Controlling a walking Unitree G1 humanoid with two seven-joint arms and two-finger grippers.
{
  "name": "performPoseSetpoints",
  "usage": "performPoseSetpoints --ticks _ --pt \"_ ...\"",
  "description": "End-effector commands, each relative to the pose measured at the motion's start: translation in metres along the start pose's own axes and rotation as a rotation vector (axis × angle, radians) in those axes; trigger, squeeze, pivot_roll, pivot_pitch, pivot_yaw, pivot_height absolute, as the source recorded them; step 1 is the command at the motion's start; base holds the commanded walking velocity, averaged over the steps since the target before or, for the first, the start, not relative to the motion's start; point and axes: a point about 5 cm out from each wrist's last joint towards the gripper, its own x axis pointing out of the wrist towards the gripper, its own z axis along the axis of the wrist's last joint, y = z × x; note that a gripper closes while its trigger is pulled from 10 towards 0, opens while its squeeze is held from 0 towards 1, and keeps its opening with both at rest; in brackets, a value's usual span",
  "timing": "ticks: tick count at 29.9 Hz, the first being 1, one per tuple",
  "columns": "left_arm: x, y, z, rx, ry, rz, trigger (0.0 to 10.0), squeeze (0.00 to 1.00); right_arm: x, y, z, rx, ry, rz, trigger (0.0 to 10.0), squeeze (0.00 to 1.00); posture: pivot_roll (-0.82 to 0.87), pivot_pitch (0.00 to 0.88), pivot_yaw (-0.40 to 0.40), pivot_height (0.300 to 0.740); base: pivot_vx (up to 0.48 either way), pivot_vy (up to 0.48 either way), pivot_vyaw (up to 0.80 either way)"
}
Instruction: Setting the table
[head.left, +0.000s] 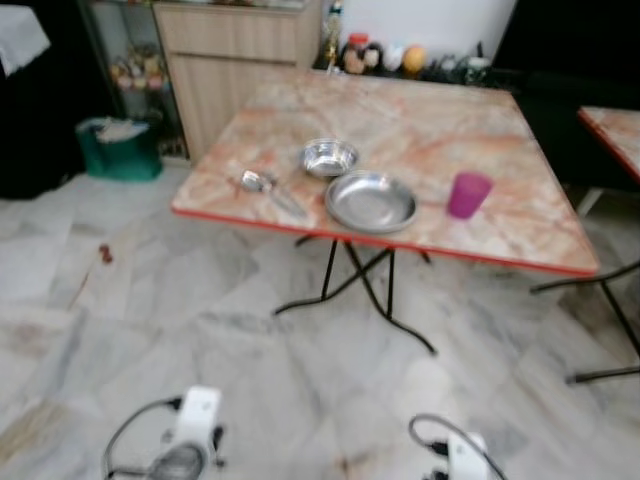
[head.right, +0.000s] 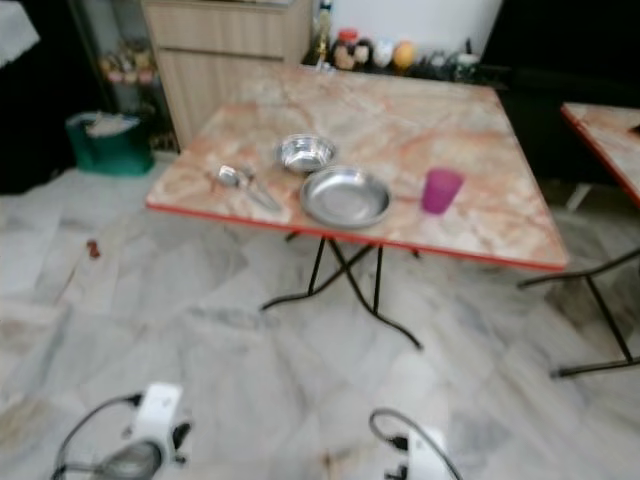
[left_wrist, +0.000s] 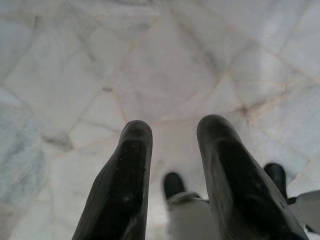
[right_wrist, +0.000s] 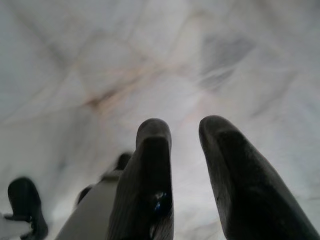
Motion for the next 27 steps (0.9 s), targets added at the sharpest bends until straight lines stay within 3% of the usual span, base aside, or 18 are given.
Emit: performPoseSetpoints --ticks 1,7,14,17,20,23,25,27 --pt "-0.002 0.011 -0.008 -0.001 0.026 0.028 10.0 0.0 0.0 0.009 0.0 0.006 -0.004 0.022 10.0 0.0 0.1 0.0 -0.064 0.74 0.0 -0.277 0.0" --pt "-0.002 0.01 -0.005 -0.006 0.015 0.018 10.0 0.0 -0.001 0.009 -0.001 0.005 -0.003 0.021 10.0 0.0 0.1 0.0 -0.06 0.74 0.0 0.0 0.0" --pt "0.002 0.009 0.014 0.026 -0.061 0.002 10.0 0.0 -0.001 0.01 -0.001 0.016 -0.005 0.021 10.0 0.0 0.1 0.0 -0.047 0.74 0.0 0.0 0.0" --pt "0.002 0.009 0.029 0.053 -0.135 -0.008 10.0 0.0 -0.001 0.01 -0.002 0.017 -0.006 0.02 10.0 0.0 0.1 0.0 -0.047 0.74 0.0 0.0 0.0" --pt "0.001 0.012 0.052 0.043 -0.278 -0.008 10.0 0.0 -0.002 0.01 -0.005 0.016 -0.002 0.016 10.0 0.0 0.09 0.0 -0.044 0.74 0.0 0.0 0.0" --pt "-0.005 0.002 0.074 0.069 -0.442 -0.05 10.0 0.0 -0.002 0.008 -0.008 0.018 0.002 0.01 10.0 0.0 0.09 0.0 -0.042 0.74 0.0 0.0 0.0" --pt "-0.007 -0.002 0.076 0.077 -0.484 -0.07 10.0 0.0 -0.003 0.008 -0.01 0.019 0.004 0.009 10.0 0.0 0.1 0.0 -0.042 0.74 0.0 0.0 0.0" --pt "-0.016 -0.004 0.084 0.132 -0.591 -0.063 10.0 0.0 -0.003 0.007 -0.013 0.023 0.006 0.006 10.0 0.0 0.1 0.0 -0.049 0.74 0.0 0.0 0.0"
